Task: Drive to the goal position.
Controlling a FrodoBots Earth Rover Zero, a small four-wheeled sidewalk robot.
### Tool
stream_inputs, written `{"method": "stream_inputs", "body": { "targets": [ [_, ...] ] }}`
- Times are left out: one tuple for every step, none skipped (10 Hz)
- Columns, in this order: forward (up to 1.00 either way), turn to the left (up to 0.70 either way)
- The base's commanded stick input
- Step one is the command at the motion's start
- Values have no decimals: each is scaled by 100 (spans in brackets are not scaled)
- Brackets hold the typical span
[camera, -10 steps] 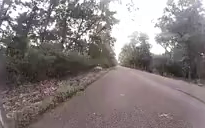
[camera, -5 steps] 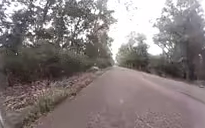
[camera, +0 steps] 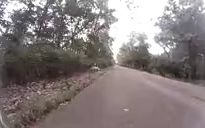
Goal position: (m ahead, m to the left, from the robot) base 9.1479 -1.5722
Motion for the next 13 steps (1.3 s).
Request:
{"method": "stream_inputs", "body": {
  "targets": [
    [70,0],
    [70,0],
    [70,0],
    [70,0],
    [70,0],
    [70,0],
    [70,-9],
    [70,-17],
    [70,-23],
    [70,-28],
    [70,-33],
    [70,-28],
    [70,-17]
  ]
}}
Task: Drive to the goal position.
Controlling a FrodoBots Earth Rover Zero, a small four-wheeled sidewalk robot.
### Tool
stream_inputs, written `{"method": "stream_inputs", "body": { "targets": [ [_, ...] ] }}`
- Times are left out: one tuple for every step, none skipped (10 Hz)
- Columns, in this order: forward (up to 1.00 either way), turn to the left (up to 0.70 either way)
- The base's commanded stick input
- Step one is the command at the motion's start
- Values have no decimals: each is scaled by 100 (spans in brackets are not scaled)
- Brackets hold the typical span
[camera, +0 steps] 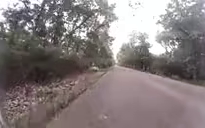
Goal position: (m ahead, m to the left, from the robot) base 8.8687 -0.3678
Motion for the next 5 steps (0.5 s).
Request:
{"method": "stream_inputs", "body": {
  "targets": [
    [70,-6],
    [70,0],
    [70,0],
    [70,-4],
    [70,-12]
  ]
}}
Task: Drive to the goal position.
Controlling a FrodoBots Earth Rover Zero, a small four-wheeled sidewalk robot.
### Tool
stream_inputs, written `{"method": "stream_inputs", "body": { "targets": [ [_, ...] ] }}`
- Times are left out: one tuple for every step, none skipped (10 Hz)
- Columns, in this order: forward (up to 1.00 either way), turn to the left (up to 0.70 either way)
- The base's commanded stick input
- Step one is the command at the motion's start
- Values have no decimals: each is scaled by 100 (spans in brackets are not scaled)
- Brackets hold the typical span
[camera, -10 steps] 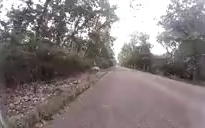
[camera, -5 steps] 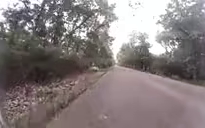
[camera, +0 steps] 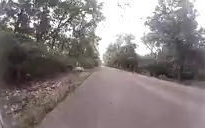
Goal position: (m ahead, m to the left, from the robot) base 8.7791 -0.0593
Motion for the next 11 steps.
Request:
{"method": "stream_inputs", "body": {
  "targets": [
    [70,-21],
    [70,-2],
    [70,0],
    [70,0],
    [70,0],
    [70,0],
    [70,0],
    [70,0],
    [70,0],
    [70,0],
    [70,0]
  ]
}}
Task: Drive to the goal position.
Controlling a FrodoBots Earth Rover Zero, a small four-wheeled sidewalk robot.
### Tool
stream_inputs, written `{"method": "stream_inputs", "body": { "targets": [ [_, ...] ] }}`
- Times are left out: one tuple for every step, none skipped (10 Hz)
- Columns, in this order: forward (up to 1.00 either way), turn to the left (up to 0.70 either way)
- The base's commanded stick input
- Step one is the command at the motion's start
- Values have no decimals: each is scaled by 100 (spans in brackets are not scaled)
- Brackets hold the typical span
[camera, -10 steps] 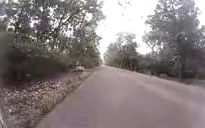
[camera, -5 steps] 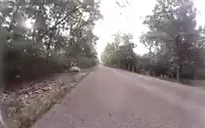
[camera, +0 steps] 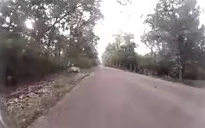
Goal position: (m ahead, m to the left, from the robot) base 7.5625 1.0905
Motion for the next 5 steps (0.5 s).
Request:
{"method": "stream_inputs", "body": {
  "targets": [
    [70,-1],
    [70,-1],
    [70,0],
    [70,-1],
    [70,-1]
  ]
}}
